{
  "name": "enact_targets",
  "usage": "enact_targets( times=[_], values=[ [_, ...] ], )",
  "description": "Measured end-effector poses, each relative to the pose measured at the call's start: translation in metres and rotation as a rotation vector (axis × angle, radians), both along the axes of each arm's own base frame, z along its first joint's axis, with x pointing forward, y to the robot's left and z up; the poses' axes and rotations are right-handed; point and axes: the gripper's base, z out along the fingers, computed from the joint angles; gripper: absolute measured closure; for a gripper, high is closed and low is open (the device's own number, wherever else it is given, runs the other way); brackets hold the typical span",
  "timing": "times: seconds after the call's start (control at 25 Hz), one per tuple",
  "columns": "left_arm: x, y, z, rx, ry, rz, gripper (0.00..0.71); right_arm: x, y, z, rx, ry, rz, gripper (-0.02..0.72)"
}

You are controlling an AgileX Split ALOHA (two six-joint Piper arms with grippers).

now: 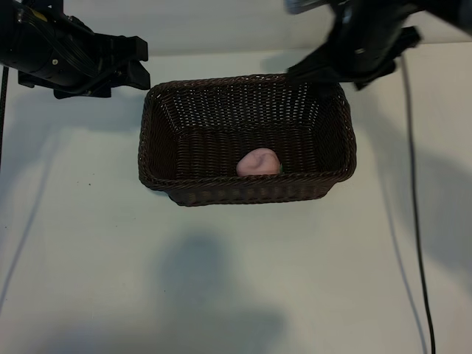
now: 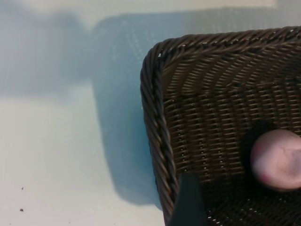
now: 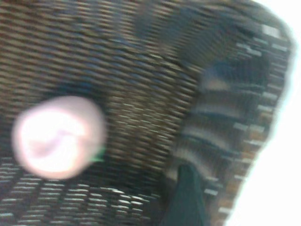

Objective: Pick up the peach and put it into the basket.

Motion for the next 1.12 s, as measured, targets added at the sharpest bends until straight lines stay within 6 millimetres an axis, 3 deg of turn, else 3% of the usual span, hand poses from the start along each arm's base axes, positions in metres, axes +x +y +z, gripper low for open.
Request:
enact_targets(
  times=[0.2,0.36,1.12],
  values=[
    [0.0,0.0,0.0,0.0,0.0,0.0,0.161,0.016,-0.046,-0.001,-0.032,0.043,-0.106,0.145],
    [0.0,0.0,0.0,0.001,0.0,-0.001,0.161,0.021,-0.064,-0.002,-0.043,0.059,-0.144,0.146],
    [0.0,0.0,0.0,0.001,-0.001,-0.002,0.161,0.021,-0.065,-0.002,-0.046,0.061,-0.133,0.147]
  ],
)
